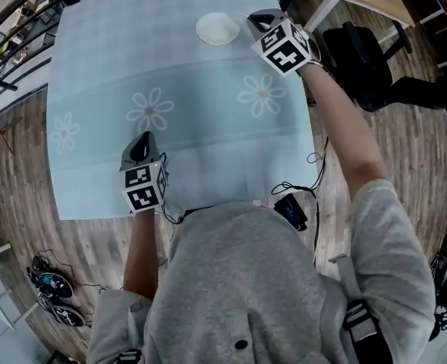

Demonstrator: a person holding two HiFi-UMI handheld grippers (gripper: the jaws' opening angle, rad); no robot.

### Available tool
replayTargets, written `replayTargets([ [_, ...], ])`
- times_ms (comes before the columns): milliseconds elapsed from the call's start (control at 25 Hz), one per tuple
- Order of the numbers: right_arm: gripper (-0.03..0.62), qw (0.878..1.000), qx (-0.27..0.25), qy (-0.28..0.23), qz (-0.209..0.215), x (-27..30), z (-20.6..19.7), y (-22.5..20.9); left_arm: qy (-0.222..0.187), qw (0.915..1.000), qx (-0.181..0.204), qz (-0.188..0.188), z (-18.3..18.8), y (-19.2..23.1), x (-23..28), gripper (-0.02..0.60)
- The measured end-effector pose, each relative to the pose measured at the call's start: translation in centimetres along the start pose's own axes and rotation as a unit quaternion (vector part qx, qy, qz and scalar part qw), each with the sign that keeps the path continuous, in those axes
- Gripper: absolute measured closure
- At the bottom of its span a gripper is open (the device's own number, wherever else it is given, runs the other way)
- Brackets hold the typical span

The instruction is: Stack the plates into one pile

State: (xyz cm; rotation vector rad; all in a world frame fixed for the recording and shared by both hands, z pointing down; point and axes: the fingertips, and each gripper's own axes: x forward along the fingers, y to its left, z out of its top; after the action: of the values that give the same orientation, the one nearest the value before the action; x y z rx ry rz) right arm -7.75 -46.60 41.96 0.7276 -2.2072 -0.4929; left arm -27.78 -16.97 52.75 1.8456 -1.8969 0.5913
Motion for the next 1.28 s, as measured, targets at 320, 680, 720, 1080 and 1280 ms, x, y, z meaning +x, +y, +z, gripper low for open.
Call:
replayTargets([
  [320, 0.563, 1.0, -0.01, -0.004, 0.009, 4.1, 1.5, -0.8, 0.019, 0.9996, -0.022, -0.005, -0.1, 1.1, 2.2, 0.561],
  [680, 0.563, 0.999, -0.039, 0.011, 0.007, 10.1, 0.2, -1.2, 0.056, 0.9975, -0.041, -0.015, -1.6, 1.7, 5.4, 0.563],
  [720, 0.563, 0.999, -0.042, 0.013, 0.007, 10.8, 0.1, -1.1, 0.06, 0.9972, -0.041, -0.016, -1.8, 1.9, 5.7, 0.561],
  [1080, 0.563, 0.992, -0.123, 0.008, -0.018, 14.5, -0.5, 1.7, 0.086, 0.9954, -0.029, -0.029, -2.9, 2.4, 7.8, 0.561],
  [1280, 0.563, 0.997, -0.074, 0.006, 0.018, 15.0, -2.1, 5.7, 0.098, 0.9942, -0.019, -0.038, -3.5, 2.2, 8.2, 0.561],
])
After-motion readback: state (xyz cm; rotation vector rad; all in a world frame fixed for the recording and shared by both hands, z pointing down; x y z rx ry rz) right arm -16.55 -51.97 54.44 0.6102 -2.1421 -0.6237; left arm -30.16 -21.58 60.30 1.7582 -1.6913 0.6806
